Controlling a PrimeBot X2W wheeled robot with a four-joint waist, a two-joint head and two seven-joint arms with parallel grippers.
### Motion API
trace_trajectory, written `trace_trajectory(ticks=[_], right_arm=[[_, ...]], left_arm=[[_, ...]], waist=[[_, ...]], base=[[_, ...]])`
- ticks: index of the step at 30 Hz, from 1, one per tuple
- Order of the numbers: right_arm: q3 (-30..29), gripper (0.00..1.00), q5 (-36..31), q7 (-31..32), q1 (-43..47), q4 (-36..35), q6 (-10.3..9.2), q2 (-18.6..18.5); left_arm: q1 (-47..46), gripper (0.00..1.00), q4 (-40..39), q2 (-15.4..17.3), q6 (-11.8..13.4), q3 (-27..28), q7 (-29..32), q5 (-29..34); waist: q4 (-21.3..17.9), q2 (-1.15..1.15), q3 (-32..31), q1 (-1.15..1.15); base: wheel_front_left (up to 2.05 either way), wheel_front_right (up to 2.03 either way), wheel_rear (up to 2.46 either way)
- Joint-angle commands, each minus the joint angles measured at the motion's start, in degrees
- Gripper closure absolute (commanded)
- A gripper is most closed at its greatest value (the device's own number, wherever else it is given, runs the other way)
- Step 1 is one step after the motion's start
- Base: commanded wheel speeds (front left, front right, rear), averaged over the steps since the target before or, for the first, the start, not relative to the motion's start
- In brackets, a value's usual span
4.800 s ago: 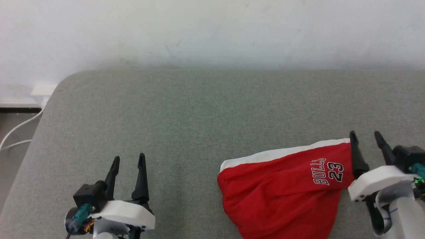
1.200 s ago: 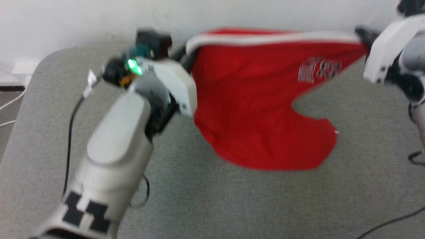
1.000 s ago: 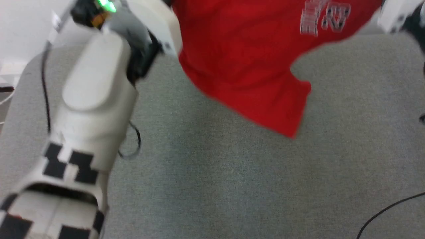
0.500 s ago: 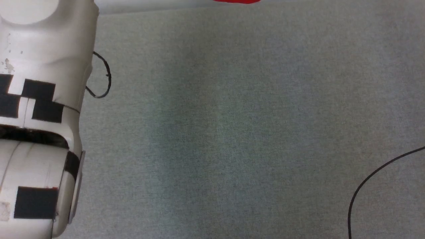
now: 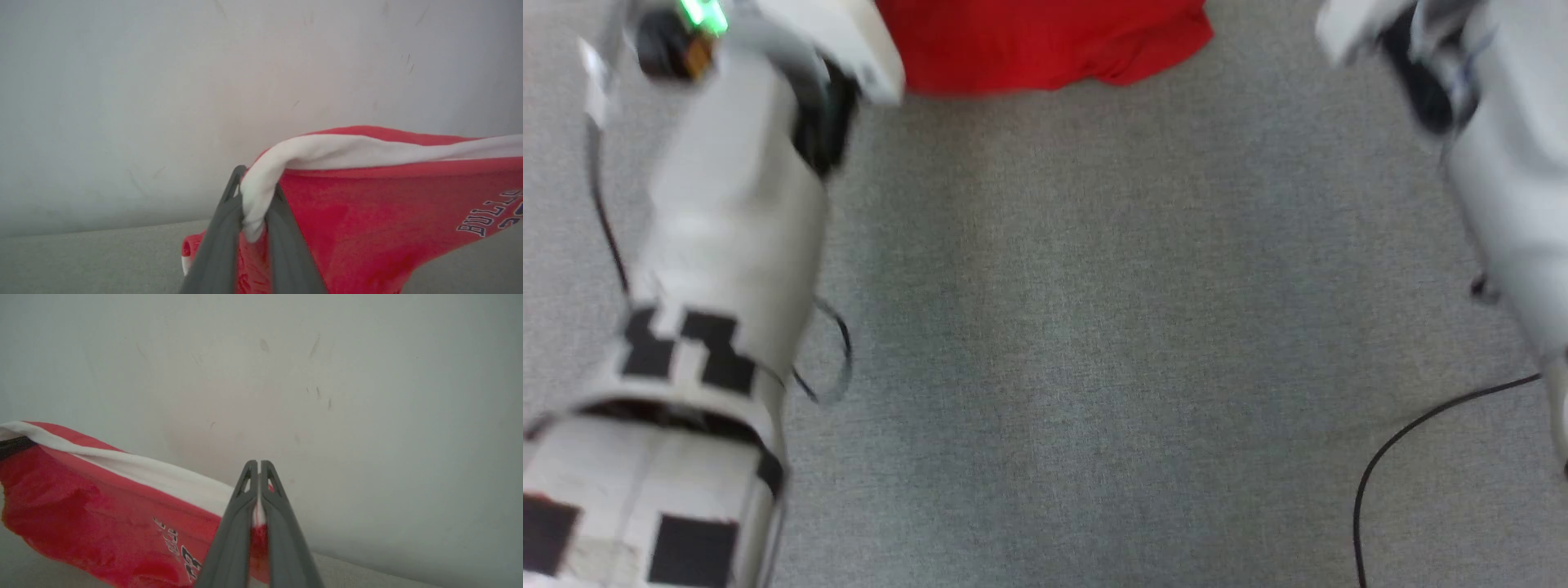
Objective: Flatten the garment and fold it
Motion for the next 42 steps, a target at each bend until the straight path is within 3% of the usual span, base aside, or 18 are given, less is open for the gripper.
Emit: trace_trajectory(ticks=[1, 7, 11, 16, 22, 29, 37, 42], right_arm=[[0.4, 1.00, 1.0, -0.7, 2.1, -1.1, -0.13, -0.8], [2.9, 1.00, 2.8, -1.6, 17.0, -11.7, -0.13, -4.3], [-1.1, 1.00, 2.3, -1.7, 29.9, -21.6, -0.13, -7.2], [-8.7, 1.00, -2.2, 0.6, 47.1, -34.2, -0.13, -7.9], [-22.1, 1.00, -9.9, 11.9, 68.6, -53.9, -0.13, -2.3], [-30.6, 1.00, -16.8, 24.2, 86.3, -73.0, -0.13, 7.5], [-32.4, 1.00, -16.6, 30.5, 94.2, -81.6, -0.13, 9.9], [-33.2, 1.00, -15.9, 31.4, 88.4, -80.0, -0.13, 9.5]], left_arm=[[2.1, 1.00, -0.5, -0.1, -0.4, 0.6, -0.3, -0.5], [17.4, 1.00, -8.2, -0.3, -0.5, 2.1, -0.3, -0.4], [28.5, 1.00, -14.3, -1.3, -1.1, 0.7, -0.3, 0.4], [40.8, 1.00, -20.7, -1.0, -0.8, -0.7, -0.3, 0.8], [53.5, 1.00, -33.7, 0.6, 1.9, -1.8, 3.1, 0.6], [68.2, 1.00, -52.8, 3.5, 7.2, -2.3, 12.5, -0.3], [79.4, 1.00, -69.2, 6.2, 12.1, -1.6, 20.7, -1.7], [77.8, 1.00, -72.9, 7.0, 11.8, -2.1, 23.1, -1.9]], waist=[[1.4, 0.01, -2.5, -0.01], [1.6, 0.01, -8.8, -0.01], [2.6, 0.01, -13.8, -0.01], [2.6, 0.01, -19.2, -0.01], [3.2, 0.01, -22.2, -0.01], [3.5, 0.01, -22.7, -0.01], [4.2, 0.01, -21.4, -0.01], [5.2, 0.01, -19.3, -0.01]], base=[[0.00, 0.00, 0.00], [0.00, 0.00, 0.00], [0.00, 0.00, 0.00], [0.00, 0.00, 0.00], [0.00, 0.00, 0.00], [0.00, 0.00, 0.00], [0.00, 0.00, 0.00], [0.00, 0.00, 0.00]])
